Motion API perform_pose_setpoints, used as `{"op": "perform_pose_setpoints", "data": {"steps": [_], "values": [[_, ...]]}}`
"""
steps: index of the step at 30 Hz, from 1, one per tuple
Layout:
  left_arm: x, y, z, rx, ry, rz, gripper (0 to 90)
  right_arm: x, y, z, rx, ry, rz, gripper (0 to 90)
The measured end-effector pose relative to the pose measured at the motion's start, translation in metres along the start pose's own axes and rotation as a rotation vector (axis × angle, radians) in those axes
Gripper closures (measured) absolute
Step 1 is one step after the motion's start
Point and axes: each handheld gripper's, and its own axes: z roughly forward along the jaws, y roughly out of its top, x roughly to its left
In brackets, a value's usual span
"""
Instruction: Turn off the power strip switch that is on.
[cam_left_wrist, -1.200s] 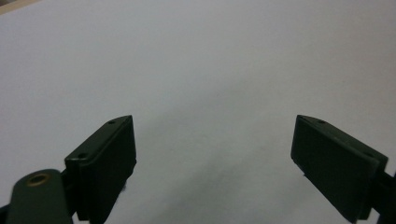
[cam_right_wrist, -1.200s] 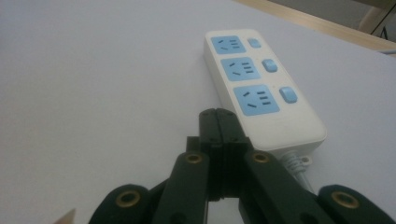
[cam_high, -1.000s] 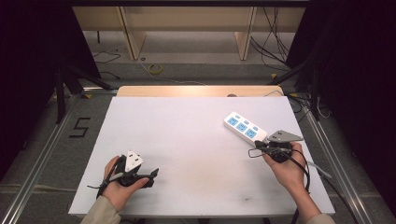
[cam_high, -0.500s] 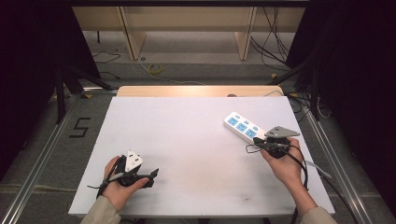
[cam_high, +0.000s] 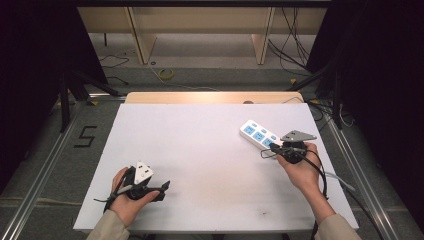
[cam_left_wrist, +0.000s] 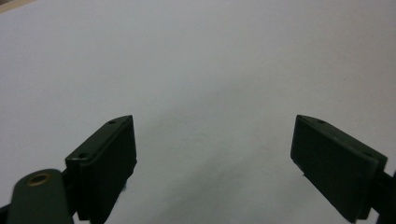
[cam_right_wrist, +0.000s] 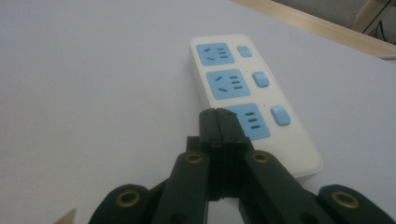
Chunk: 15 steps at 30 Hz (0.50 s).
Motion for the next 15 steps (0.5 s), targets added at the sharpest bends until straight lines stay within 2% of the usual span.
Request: {"op": "perform_pose_setpoints", "data": {"steps": [15], "values": [[0.0,0.0,0.0,-0.002,0.002,-0.003,14.1,-0.006,0.012,0.009,0.007,-0.012,-0.004,90.0]]}}
